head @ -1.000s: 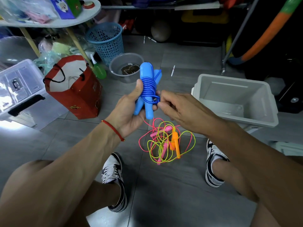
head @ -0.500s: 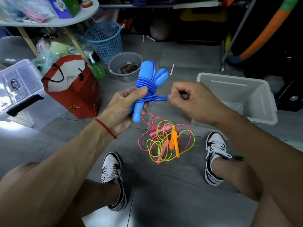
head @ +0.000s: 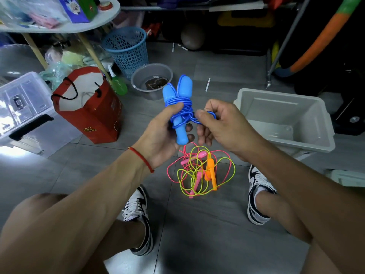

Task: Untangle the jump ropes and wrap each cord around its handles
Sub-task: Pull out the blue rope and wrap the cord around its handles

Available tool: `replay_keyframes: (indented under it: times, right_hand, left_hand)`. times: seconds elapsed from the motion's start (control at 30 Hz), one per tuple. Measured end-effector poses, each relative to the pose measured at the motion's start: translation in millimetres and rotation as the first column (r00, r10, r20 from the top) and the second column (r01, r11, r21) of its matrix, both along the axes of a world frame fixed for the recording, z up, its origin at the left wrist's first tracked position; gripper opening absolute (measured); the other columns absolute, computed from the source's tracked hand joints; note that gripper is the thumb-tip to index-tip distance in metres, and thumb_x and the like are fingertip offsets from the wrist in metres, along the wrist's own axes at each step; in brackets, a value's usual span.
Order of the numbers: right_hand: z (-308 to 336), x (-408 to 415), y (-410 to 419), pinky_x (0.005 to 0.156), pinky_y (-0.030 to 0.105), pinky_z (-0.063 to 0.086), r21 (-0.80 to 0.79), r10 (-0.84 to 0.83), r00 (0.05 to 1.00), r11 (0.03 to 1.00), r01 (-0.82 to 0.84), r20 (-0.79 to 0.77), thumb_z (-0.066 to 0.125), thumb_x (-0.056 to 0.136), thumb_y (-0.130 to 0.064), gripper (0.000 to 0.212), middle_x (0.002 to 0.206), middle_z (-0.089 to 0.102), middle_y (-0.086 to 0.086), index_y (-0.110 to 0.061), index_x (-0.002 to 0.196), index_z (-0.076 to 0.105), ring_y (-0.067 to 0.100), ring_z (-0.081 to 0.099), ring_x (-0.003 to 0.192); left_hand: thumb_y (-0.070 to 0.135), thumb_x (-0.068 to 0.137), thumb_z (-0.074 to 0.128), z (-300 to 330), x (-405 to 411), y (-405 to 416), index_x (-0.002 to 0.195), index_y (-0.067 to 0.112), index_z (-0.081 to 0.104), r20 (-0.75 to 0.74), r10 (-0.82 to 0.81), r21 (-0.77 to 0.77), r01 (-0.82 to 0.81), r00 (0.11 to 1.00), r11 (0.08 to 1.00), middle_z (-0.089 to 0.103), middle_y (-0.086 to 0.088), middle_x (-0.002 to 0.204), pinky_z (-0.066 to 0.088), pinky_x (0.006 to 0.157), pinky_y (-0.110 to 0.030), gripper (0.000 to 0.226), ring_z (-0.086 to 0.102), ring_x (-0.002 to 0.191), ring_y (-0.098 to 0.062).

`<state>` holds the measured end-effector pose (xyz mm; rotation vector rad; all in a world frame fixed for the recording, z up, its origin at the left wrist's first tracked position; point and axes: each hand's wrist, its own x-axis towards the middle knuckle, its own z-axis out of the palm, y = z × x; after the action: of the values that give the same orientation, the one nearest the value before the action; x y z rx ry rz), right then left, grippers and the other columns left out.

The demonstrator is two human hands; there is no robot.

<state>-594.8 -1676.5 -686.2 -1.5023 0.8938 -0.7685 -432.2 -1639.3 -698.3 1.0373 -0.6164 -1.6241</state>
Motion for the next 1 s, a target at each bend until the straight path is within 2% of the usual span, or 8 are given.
replay_keyframes:
  times: [0.17, 0.4, 0.5, 0.67, 0.77, 0.83, 0.93, 1.0]
  right_hand:
    - [-2, 2, 5, 0.052, 0.032, 0.046, -0.118, -0.024, 0.996, 0.993, 0.015, -0.081, 0.057, 0.087, -0.006, 0.024, 0.055, 0.058, 0.015, -0.009, 0.069, 0.043, 0.017, 0.057, 0.048]
    - [5, -12, -8, 0.052, 0.037, 0.035, -0.334, -0.082, 0.968, 0.943, -0.003, -0.239, 0.062, 0.085, -0.014, 0.030, 0.062, 0.046, 0.022, -0.006, 0.066, 0.040, 0.016, 0.037, 0.053]
    - [8, -19, -12, 0.054, 0.041, 0.037, -0.344, -0.077, 0.968, 0.939, -0.011, -0.240, 0.062, 0.085, -0.018, 0.032, 0.061, 0.045, 0.019, -0.008, 0.066, 0.039, 0.017, 0.036, 0.054]
    - [9, -26, -10, 0.054, 0.028, 0.030, -0.256, -0.041, 0.980, 0.967, -0.010, -0.196, 0.062, 0.087, -0.014, 0.034, 0.056, 0.041, 0.015, -0.006, 0.063, 0.038, 0.016, 0.036, 0.054]
    - [1, -25, -8, 0.049, 0.021, 0.033, -0.182, 0.002, 0.978, 0.982, -0.041, -0.209, 0.062, 0.089, -0.010, 0.035, 0.052, 0.046, 0.005, -0.006, 0.062, 0.040, 0.008, 0.039, 0.047]
    - [-5, -18, -3, 0.049, 0.025, 0.031, -0.160, 0.042, 0.972, 0.984, -0.081, -0.233, 0.062, 0.089, -0.021, 0.037, 0.053, 0.042, 0.003, -0.010, 0.062, 0.041, 0.009, 0.034, 0.047]
    - [-13, -5, 6, 0.056, 0.040, 0.036, -0.137, 0.015, 0.968, 0.989, -0.051, -0.252, 0.052, 0.089, -0.046, 0.042, 0.056, 0.038, -0.001, -0.018, 0.060, 0.042, 0.014, 0.035, 0.053]
    - [-15, 2, 12, 0.059, 0.039, 0.037, -0.108, -0.038, 0.970, 0.994, 0.012, -0.241, 0.046, 0.097, -0.049, 0.048, 0.057, 0.039, 0.000, -0.019, 0.060, 0.042, 0.014, 0.038, 0.053]
  left_hand:
    - [0.025, 0.087, 0.073, -3, -2, -3, 0.104, -0.001, 0.061, 0.082, 0.137, 0.008, -0.138, 0.987, 0.990, 0.058, -0.016, 0.085, 0.050, 0.063, -0.032, 0.033, 0.054, 0.068, -0.024]
    - [0.019, 0.094, 0.066, 1, 9, -4, 0.118, -0.006, 0.058, 0.122, 0.146, -0.026, -0.144, 0.982, 0.989, 0.058, -0.020, 0.094, 0.045, 0.055, -0.031, 0.036, 0.055, 0.065, -0.023]
    - [0.018, 0.094, 0.065, 5, 12, -4, 0.109, -0.004, 0.060, 0.147, 0.160, -0.037, -0.156, 0.976, 0.987, 0.059, -0.015, 0.082, 0.043, 0.053, -0.029, 0.027, 0.053, 0.062, -0.023]
    - [0.020, 0.096, 0.061, 11, 17, -4, 0.105, -0.005, 0.060, 0.099, 0.148, -0.025, -0.146, 0.984, 0.989, 0.058, -0.016, 0.080, 0.043, 0.052, -0.027, 0.027, 0.053, 0.062, -0.023]
    - [0.026, 0.096, 0.059, 9, 15, -2, 0.108, -0.003, 0.063, 0.053, 0.111, 0.004, -0.112, 0.992, 0.994, 0.061, -0.019, 0.093, 0.053, 0.063, -0.033, 0.031, 0.061, 0.070, -0.025]
    - [0.030, 0.097, 0.056, 5, 14, -2, 0.112, 0.002, 0.064, 0.021, 0.079, 0.037, -0.080, 0.997, 0.996, 0.065, -0.015, 0.102, 0.058, 0.078, -0.040, 0.032, 0.066, 0.084, -0.025]
    - [0.033, 0.101, 0.047, 3, 13, -2, 0.116, 0.009, 0.062, -0.106, 0.050, 0.085, -0.041, 0.993, 0.996, 0.064, -0.009, 0.109, 0.047, 0.103, -0.047, 0.032, 0.061, 0.104, -0.024]
    - [0.034, 0.103, 0.042, 3, 12, -4, 0.116, 0.010, 0.061, -0.147, 0.065, 0.093, -0.052, 0.987, 0.994, 0.064, -0.010, 0.109, 0.038, 0.113, -0.048, 0.033, 0.057, 0.108, -0.025]
